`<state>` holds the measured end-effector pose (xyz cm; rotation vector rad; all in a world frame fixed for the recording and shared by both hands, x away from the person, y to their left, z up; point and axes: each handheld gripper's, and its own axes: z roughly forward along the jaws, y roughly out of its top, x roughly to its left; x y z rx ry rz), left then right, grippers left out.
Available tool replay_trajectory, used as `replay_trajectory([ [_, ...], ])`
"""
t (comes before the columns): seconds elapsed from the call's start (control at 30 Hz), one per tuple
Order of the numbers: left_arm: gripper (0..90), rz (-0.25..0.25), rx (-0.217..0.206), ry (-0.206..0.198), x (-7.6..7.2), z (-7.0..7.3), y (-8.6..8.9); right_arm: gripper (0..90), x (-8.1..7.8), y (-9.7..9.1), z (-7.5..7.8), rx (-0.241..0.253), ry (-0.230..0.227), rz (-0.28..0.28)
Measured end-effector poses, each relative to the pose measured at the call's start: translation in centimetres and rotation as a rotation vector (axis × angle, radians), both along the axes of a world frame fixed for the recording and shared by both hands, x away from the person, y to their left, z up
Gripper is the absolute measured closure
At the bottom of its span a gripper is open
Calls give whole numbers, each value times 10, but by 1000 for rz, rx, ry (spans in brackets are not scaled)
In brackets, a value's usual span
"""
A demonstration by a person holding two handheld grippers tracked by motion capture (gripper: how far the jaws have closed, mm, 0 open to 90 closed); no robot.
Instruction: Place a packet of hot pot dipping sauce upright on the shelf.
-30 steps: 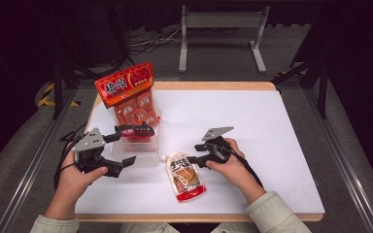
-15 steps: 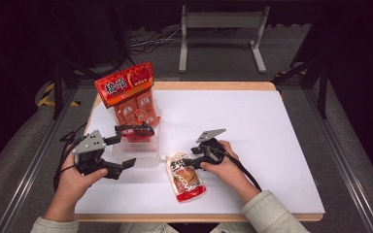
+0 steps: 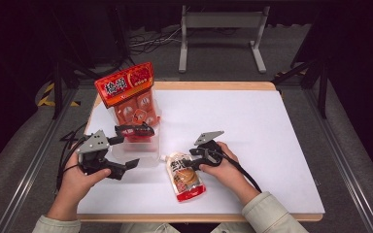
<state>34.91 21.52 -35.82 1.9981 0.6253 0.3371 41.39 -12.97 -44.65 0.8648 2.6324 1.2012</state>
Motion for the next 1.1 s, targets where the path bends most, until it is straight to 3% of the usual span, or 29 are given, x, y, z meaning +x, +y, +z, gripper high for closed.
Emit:
replay_trajectory([
  [0.13,78,6,-7,13,2,-2,2,516,-1,1,-1,-2,-9,-1],
  [0.37,79,13,-23,23,3,-3,4,711,-3,2,-1,-24,-43,12],
  [0.47,79,11,-20,23,3,-3,4,727,-4,2,-1,-25,-42,11],
  [0.6,79,13,-21,22,3,-4,4,863,-3,1,-1,-11,-6,21],
  [0.9,78,6,-16,26,3,-5,2,894,-4,1,1,2,9,16],
  [1.1,75,4,-18,31,3,-6,-1,900,-7,-5,14,7,17,6],
])
